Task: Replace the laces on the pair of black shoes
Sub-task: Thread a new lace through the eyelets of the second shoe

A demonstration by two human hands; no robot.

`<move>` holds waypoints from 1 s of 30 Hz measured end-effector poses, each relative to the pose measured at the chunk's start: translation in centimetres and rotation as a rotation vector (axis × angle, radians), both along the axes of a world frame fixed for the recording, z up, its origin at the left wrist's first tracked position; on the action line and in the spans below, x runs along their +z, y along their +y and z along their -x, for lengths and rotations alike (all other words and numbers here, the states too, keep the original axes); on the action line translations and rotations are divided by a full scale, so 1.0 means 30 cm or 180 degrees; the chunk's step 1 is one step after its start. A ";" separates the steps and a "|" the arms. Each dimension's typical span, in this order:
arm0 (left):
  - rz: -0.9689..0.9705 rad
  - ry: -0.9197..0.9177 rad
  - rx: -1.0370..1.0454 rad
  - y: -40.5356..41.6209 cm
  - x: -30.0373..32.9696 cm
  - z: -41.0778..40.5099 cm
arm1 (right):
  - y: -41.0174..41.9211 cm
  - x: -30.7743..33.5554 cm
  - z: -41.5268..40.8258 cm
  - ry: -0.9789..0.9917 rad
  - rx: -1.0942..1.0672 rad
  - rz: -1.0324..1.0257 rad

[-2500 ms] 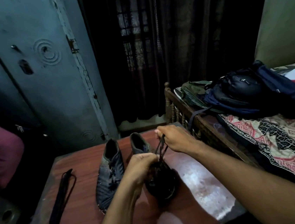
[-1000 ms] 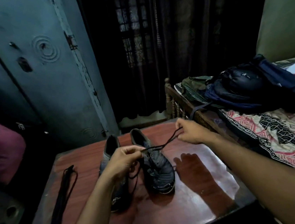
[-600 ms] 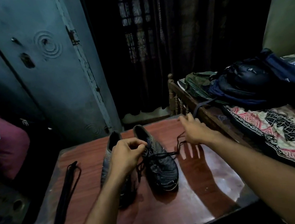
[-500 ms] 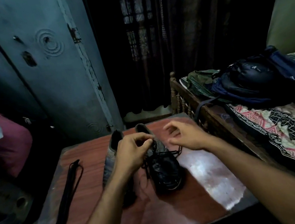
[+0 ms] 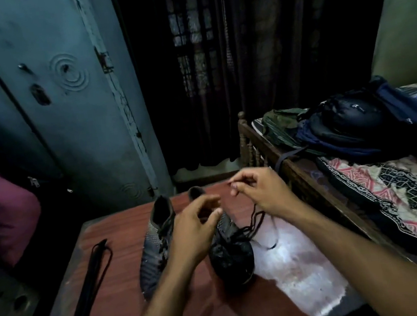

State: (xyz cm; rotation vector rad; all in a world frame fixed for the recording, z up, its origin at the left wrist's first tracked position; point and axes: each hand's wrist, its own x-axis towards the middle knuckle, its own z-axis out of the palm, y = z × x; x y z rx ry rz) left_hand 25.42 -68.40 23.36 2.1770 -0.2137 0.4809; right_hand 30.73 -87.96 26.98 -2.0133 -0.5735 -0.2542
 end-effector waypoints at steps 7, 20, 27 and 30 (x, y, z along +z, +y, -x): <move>-0.0131 0.0312 0.0117 -0.021 -0.105 -0.039 | 0.047 0.348 -0.301 -0.0554 -0.0297 0.0465; -0.0334 0.0530 0.0266 -0.003 -0.239 0.036 | -0.027 -0.189 -0.043 0.0285 -0.0093 0.0434; -0.0757 -0.0303 0.0405 0.042 -0.287 0.142 | -0.005 -0.410 0.104 0.0419 -0.0245 0.0193; -0.1850 -0.0552 0.0739 0.094 -0.293 0.149 | 0.018 -0.416 0.107 0.0446 -0.0292 0.0045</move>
